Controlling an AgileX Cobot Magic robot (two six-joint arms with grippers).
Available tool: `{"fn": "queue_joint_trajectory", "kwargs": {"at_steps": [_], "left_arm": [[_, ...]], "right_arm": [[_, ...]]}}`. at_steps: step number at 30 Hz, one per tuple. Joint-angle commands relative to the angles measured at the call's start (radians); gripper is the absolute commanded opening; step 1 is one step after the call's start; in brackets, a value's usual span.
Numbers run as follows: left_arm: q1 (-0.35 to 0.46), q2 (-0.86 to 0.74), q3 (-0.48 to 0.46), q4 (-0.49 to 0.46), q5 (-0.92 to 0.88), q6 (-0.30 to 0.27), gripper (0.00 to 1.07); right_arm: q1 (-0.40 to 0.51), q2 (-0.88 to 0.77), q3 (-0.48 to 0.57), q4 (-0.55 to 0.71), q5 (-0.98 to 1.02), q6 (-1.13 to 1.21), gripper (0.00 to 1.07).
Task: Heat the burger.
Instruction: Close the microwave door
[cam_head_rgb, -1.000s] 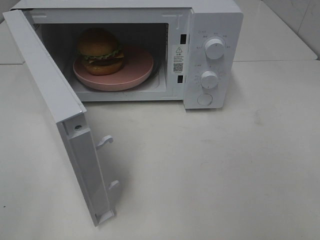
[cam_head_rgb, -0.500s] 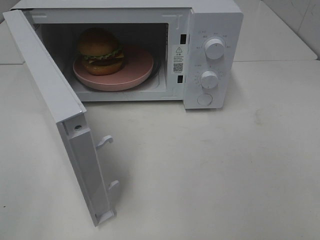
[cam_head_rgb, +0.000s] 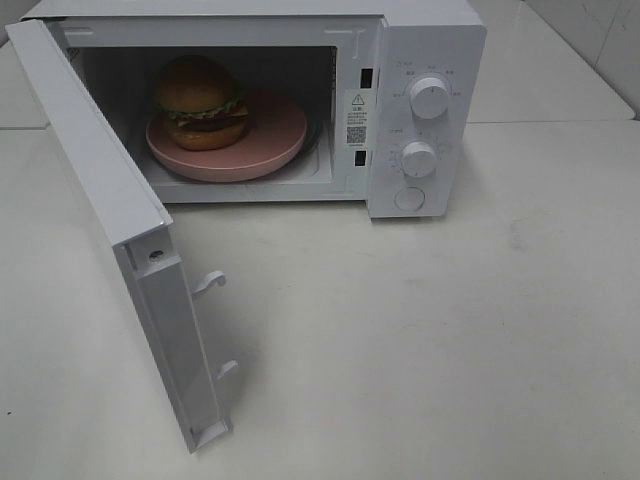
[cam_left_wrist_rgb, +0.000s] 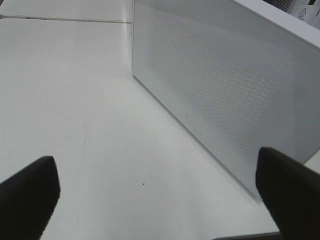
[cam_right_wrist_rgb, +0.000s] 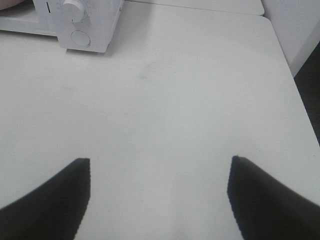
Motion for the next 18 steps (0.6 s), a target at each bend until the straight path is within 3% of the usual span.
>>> {"fn": "queue_joint_trajectory", "kwargs": {"at_steps": [1, 18], "left_arm": [[0.004, -0.020, 0.004, -0.004, -0.008, 0.004, 1.00], [0.004, -0.020, 0.004, -0.004, -0.008, 0.004, 1.00]], "right_arm": [[-0.004, -0.027, 0.002, 0.003, -0.004, 0.013, 0.75], [-0.004, -0.027, 0.002, 0.003, -0.004, 0.012, 0.74]]}}
